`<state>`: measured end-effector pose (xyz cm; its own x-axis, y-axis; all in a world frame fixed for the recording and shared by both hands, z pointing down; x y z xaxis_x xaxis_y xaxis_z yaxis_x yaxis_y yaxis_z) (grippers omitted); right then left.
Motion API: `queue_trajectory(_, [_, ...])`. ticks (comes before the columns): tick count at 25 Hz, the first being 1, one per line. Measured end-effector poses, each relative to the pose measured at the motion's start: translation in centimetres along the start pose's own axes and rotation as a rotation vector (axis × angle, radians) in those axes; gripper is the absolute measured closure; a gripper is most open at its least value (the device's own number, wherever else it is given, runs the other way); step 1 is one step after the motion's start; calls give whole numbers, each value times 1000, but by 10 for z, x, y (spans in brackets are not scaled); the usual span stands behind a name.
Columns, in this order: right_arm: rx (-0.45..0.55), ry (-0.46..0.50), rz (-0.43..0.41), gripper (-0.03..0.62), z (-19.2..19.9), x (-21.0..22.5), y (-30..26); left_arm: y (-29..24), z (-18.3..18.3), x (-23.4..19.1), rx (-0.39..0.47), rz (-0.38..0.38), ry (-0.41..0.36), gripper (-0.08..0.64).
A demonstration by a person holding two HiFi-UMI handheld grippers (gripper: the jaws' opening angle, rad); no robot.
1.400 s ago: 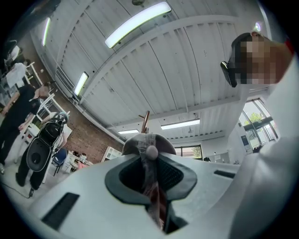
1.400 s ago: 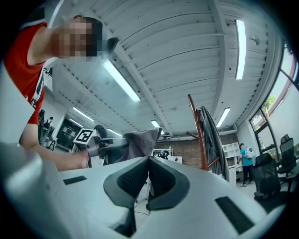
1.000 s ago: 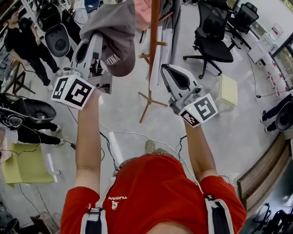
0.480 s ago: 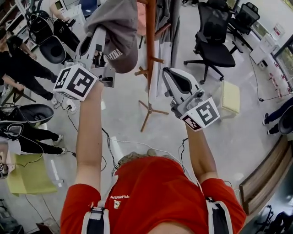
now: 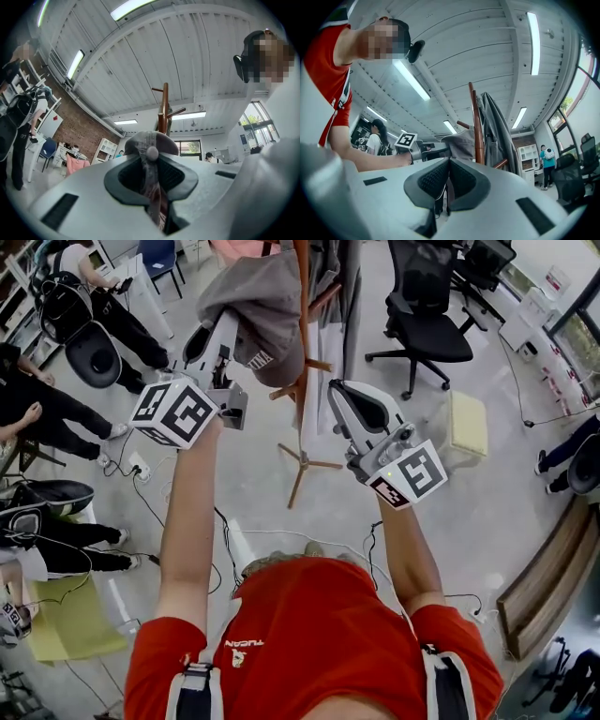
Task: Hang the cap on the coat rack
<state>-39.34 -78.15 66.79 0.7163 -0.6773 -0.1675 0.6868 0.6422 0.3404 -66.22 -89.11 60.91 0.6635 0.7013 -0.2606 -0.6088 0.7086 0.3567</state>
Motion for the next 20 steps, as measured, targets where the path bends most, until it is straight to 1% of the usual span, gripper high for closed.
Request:
queue_trajectory(2, [-6, 2, 4, 569, 2, -2, -2, 0, 6, -5, -22, 17, 8, 490])
queue_trajectory(3, [-9, 3, 6, 569, 2, -3, -3, 0, 9, -6, -32, 28, 10, 466])
queue_trajectory(4, [-12, 5, 8, 569, 2, -4, -4, 1, 11, -7, -39, 41, 12, 434])
queue_trajectory(7, [-19, 9, 16, 569, 0, -8, -5, 7, 15, -8, -56, 78, 8, 305])
queue_trajectory(9, [-25, 7, 22, 569, -1, -10, -7, 14, 17, -9, -73, 93, -2, 265])
queue_trajectory(11, [-31, 3, 25, 569, 1, -13, -9, 22, 22, -11, -98, 95, -13, 251])
queue_trajectory(14, [-36, -4, 21, 569, 5, -16, -13, 38, 33, -11, -140, 89, -20, 249])
queue_trajectory(17, [-37, -10, 14, 569, 9, -21, -16, 58, 46, -3, -176, 88, -30, 249])
queue_trajectory(20, [-38, -16, 8, 568, 11, -27, -18, 78, 54, 10, -188, 86, -37, 251])
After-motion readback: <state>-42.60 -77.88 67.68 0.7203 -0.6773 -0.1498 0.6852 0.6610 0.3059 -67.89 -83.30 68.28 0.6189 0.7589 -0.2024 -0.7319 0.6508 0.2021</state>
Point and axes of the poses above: the fingertips, and each gripper's own axes: y backward along the fingers, x to its right, z out of its underside, the point moved 10 cm from there along y, backward along the fingers, and after that the axes turned 3 degrees about y, right-handed, at the moved point
